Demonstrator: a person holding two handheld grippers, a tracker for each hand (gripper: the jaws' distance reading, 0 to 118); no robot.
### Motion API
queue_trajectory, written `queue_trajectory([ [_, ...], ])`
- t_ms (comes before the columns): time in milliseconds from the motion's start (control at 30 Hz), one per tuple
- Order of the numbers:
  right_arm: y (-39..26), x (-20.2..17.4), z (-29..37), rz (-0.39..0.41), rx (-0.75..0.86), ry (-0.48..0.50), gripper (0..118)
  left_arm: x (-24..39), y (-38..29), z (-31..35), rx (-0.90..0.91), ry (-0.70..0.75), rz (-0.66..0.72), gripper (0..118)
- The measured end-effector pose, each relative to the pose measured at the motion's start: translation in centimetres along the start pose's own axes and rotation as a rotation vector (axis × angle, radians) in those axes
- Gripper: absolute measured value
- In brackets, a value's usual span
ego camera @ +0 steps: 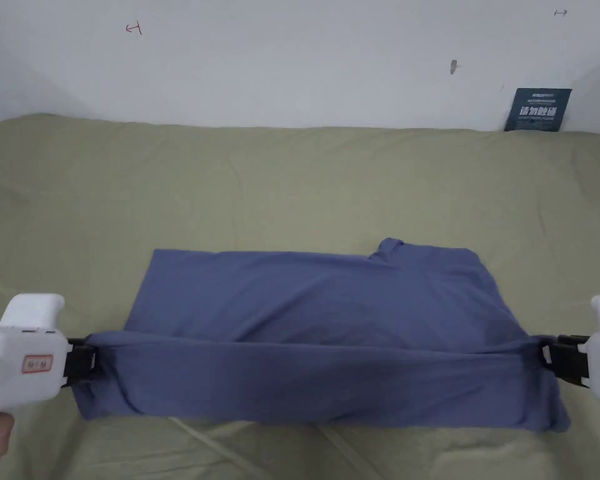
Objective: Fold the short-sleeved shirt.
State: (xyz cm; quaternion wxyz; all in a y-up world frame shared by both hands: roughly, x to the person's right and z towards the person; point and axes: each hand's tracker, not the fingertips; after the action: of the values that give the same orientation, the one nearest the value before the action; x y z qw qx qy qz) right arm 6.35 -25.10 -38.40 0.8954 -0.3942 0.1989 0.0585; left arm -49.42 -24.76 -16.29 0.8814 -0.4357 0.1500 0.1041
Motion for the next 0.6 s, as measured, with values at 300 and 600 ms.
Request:
queue_trajectory([
  [300, 2.9, 1.1, -7.7, -0.084, -0.095, -0.004, 6, 0.3, 3.9, -6.8, -0.067, -0.031, 0.026, 4],
  [600, -1.0, 1.0, -4.7, -0.140, -0.052, -0.014, 112, -1.8, 0.7, -5.4, -0.005, 0.014, 0.094, 109],
])
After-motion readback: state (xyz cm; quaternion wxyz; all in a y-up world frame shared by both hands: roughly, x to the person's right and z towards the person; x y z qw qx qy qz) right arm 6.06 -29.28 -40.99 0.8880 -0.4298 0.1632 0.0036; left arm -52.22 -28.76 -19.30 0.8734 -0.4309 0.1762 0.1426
